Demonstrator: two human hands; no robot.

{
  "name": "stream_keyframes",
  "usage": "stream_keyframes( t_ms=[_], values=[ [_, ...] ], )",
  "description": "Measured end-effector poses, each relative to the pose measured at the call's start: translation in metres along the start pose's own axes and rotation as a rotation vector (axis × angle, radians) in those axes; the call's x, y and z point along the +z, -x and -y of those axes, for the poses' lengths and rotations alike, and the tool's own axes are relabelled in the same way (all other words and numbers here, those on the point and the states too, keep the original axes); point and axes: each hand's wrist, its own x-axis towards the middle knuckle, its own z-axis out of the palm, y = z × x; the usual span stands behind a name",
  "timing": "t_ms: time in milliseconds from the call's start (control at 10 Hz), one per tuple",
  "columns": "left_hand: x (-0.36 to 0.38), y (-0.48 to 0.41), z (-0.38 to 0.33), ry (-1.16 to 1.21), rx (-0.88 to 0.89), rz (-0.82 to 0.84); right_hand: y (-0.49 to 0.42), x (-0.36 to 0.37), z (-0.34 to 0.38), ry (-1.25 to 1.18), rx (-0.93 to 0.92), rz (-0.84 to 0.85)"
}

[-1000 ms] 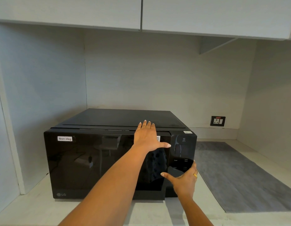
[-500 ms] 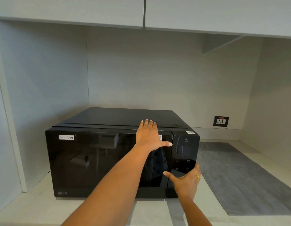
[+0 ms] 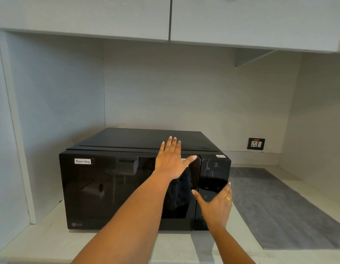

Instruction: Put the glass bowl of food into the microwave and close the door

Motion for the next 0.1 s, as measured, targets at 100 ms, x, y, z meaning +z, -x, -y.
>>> stream_keyframes(
  t_ms=[100],
  values=[
    [-0.001, 0.0091, 0.01, 0.018, -0.041, -0.067, 0.001, -0.0074, 0.0224, 0.055, -0.092, -0.046]
  ],
)
